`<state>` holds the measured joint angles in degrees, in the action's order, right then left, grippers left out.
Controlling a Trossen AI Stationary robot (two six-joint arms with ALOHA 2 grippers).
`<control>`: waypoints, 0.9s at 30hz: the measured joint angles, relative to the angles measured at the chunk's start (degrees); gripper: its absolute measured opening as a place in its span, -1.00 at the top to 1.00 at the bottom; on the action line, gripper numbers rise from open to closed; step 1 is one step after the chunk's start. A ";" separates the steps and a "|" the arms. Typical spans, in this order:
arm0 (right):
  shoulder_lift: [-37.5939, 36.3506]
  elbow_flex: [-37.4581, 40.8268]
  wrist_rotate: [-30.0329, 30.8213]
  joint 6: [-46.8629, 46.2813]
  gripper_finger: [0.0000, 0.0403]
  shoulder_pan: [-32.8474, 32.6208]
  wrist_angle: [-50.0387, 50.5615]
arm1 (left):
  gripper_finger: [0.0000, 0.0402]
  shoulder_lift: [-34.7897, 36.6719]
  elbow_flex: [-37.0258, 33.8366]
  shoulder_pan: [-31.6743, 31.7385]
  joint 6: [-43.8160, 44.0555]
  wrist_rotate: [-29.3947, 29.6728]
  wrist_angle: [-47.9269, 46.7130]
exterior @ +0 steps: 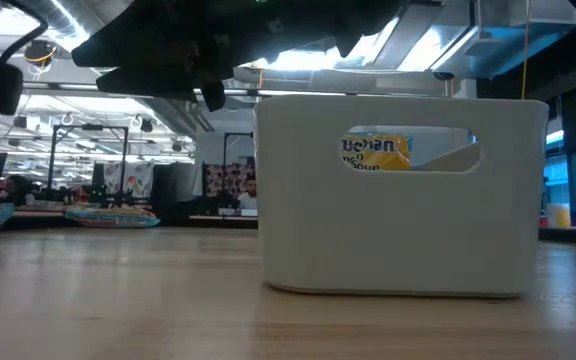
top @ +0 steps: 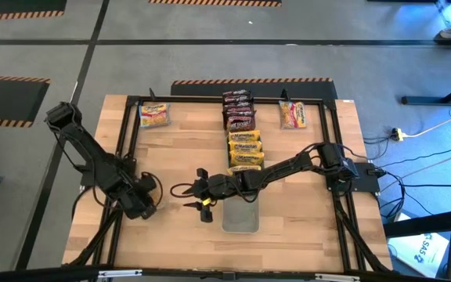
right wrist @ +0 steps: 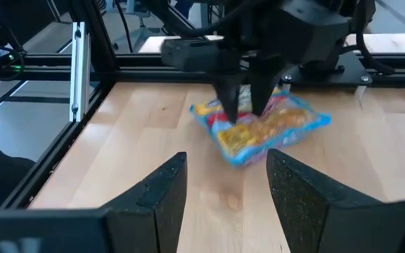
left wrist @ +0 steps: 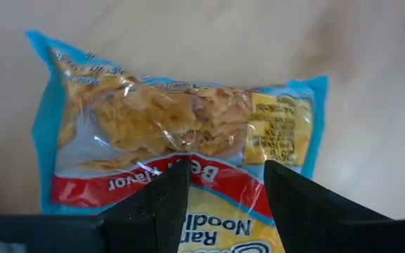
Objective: Sort Maruchan noodles
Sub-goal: Put the blue noodle pack into the gray bin
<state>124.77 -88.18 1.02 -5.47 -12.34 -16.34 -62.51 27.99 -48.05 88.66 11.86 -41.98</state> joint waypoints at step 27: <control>1.05 -0.12 0.45 2.15 0.11 0.00 -1.57 | 0.10 -4.77 11.60 2.15 -37.25 5.82 2.41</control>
<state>125.83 -88.30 1.47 -3.32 -12.34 -17.91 -67.29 39.59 -45.90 51.42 17.68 -39.58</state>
